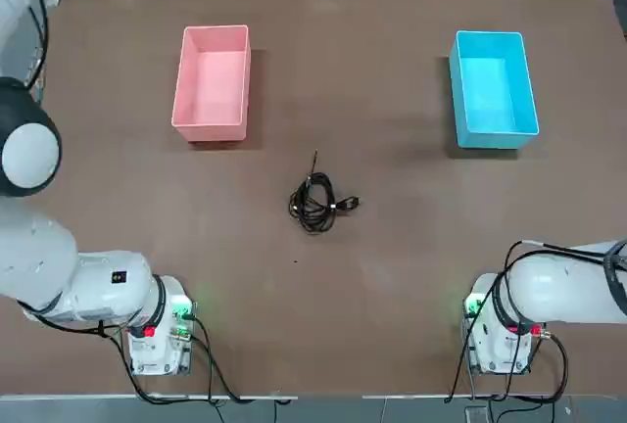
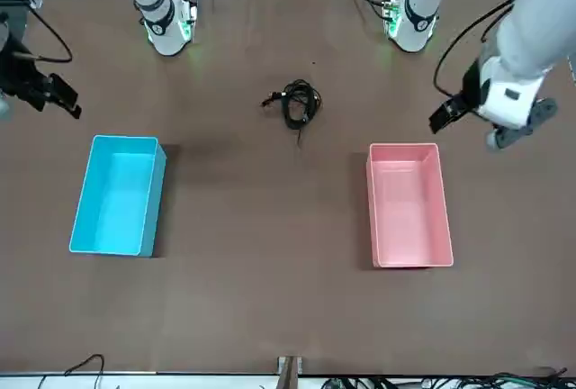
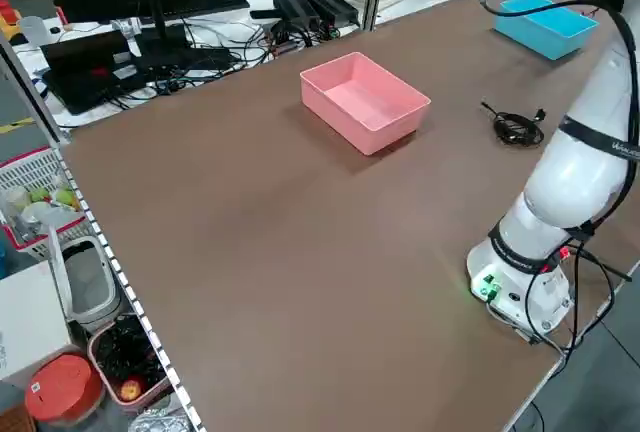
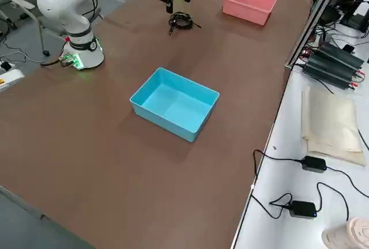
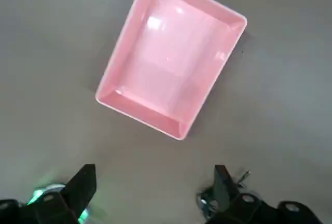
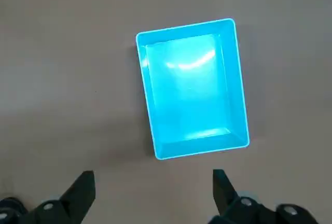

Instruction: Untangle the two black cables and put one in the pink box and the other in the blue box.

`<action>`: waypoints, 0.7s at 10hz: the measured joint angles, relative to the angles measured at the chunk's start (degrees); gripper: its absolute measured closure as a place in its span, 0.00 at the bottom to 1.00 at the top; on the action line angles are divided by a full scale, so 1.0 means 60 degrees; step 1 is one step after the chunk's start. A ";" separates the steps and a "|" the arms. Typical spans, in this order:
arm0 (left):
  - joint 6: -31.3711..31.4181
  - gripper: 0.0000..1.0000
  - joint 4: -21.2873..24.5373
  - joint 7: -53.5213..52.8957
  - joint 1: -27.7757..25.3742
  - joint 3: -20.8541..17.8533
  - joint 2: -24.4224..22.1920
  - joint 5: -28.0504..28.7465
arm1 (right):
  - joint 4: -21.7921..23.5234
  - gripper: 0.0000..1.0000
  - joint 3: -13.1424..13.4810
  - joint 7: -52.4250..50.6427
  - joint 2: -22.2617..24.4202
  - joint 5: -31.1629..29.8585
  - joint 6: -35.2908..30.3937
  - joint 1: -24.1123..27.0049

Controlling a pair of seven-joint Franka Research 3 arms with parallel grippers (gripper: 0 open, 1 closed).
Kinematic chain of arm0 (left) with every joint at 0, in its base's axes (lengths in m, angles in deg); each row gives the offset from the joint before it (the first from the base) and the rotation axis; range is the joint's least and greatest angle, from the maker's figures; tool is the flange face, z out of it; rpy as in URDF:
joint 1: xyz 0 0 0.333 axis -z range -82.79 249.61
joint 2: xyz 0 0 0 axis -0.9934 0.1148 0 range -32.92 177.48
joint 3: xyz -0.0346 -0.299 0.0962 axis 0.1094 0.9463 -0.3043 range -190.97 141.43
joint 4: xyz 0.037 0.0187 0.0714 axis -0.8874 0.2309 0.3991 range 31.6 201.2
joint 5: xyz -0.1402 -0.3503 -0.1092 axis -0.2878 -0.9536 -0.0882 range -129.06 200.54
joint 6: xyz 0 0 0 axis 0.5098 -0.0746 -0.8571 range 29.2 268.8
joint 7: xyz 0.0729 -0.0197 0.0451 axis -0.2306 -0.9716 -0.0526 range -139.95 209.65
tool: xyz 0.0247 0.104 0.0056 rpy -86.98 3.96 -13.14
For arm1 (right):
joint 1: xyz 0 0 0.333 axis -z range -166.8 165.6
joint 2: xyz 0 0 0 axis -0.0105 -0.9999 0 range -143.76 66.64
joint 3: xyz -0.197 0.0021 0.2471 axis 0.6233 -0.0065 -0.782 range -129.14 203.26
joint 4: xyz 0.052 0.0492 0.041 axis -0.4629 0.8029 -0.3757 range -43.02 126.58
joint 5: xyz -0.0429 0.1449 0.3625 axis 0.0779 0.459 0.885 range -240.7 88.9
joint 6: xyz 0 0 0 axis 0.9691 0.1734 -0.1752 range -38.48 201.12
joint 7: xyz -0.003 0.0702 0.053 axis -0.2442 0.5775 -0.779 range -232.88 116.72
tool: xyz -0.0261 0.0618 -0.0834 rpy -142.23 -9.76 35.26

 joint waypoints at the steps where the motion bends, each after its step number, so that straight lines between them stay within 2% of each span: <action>1: 0.0228 0.00 0.0011 0.1332 0.0343 0.0086 0.0279 0.0034 | 0.0080 0.00 -0.0003 0.0107 -0.0031 0.0068 0.0064 -0.0055; 4: 0.1277 0.00 0.0054 0.6332 0.1711 0.0133 0.1288 0.0192 | 0.0429 0.00 0.0012 0.0576 -0.0049 0.0557 0.0499 -0.0076; 7: 0.2568 0.00 0.0091 1.0852 0.2740 0.0143 0.2591 0.0198 | 0.1144 0.00 -0.0004 0.2530 -0.0081 0.0642 0.1192 -0.0621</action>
